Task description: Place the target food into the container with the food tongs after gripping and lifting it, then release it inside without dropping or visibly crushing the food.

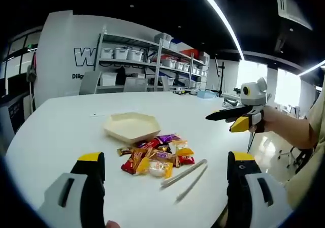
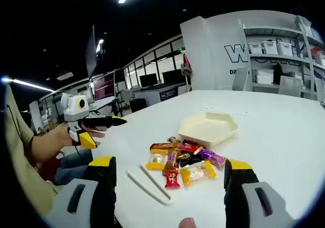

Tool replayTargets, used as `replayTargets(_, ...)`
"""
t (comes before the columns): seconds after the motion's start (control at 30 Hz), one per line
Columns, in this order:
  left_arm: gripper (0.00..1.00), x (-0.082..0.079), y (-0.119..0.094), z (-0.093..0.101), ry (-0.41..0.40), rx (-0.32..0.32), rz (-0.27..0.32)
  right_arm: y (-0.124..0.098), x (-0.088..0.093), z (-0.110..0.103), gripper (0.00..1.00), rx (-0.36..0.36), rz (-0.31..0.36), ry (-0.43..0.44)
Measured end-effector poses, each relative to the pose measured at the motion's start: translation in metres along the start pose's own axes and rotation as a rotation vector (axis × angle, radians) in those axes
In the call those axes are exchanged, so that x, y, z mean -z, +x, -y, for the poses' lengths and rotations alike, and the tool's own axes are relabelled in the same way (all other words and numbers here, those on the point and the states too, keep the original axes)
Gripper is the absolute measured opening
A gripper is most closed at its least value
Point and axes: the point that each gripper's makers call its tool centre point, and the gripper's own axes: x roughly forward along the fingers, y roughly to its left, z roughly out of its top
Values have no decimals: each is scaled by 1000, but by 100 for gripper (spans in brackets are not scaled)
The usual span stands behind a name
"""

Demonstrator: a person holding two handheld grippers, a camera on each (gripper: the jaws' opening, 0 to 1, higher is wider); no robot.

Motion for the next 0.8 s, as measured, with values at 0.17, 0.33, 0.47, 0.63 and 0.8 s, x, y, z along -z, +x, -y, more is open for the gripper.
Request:
replayTargets(0.17, 99, 0, -1, 0, 3, -1, -2, 0, -1, 0, 87, -1, 2, -3)
replayTargets(0.33, 99, -1, -1, 0, 7, 0, -1, -1, -1, -1, 87, -2, 0, -4)
replayTargets(0.47, 99, -3, -1, 0, 11, 0, 1, 0, -1, -2, 87, -4, 0, -5)
replayTargets(0.63, 99, -2, -2, 1, 13, 2, 1, -1, -1, -2, 87, -5, -2, -8)
replayTargets(0.8, 98, -1, -2, 0, 12, 2, -2, -1, -2, -3, 86, -6, -1, -11)
